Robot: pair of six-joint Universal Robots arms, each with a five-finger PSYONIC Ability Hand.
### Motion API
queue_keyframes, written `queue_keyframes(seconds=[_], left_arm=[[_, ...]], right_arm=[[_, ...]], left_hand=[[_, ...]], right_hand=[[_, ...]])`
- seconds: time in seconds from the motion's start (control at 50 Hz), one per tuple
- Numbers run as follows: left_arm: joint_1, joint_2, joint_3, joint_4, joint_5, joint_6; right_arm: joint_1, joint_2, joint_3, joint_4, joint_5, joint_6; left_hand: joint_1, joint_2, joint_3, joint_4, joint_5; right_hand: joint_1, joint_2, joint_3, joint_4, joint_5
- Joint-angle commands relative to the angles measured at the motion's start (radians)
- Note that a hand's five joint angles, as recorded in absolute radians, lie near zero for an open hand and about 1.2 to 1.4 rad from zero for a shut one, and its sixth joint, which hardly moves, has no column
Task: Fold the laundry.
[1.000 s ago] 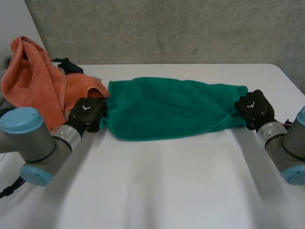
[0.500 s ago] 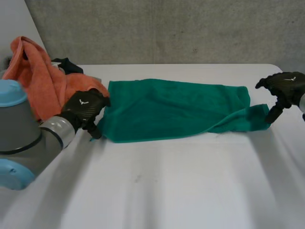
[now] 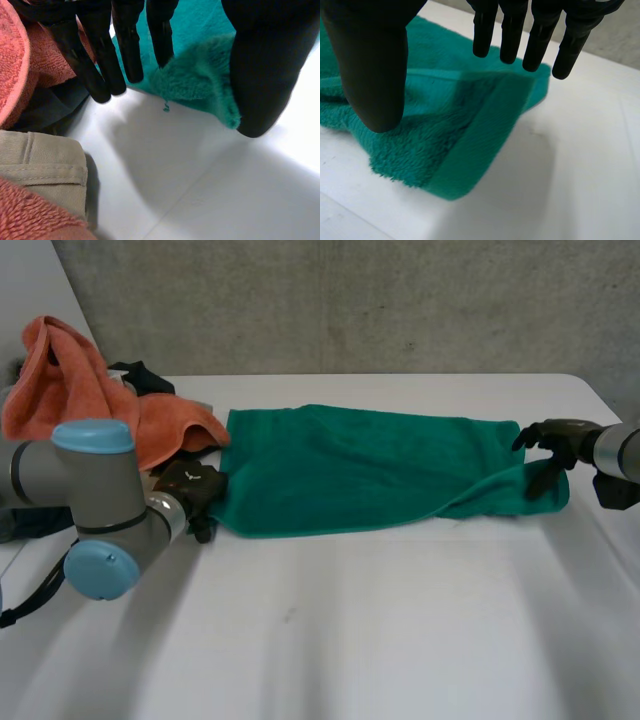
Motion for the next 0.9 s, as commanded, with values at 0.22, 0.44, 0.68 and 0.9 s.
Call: queue_keyframes(seconds=[0.22,0.44,0.68,0.9], left_arm=[[0.031,0.147,-0.059,0.007,-0.041,0.018],[0.039,0.542,-0.375,-0.211,0.065,0.057],[0.023,0.468,-0.398,-0.303,0.070,0.217],[-0.006,0.186,0.137,-0.035,0.039,0.194]], right_arm=[[0.013,-0.112,0.153,0.087,0.095,-0.248],[-0.131,-0.684,0.866,-0.063,0.084,-0.817],[-0.145,-0.706,1.040,-0.183,0.058,-0.894],[0.007,-0.461,0.635,-0.474,0.176,-0.672]], left_hand=[[0.854,0.871,0.868,0.865,0.865],[0.854,0.871,0.868,0.865,0.865],[0.854,0.871,0.868,0.865,0.865],[0.854,0.871,0.868,0.865,0.865]], right_hand=[[0.991,1.028,0.992,0.990,0.977],[0.991,1.028,0.992,0.990,0.977],[0.991,1.028,0.992,0.990,0.977],[0.991,1.028,0.992,0.990,0.977]])
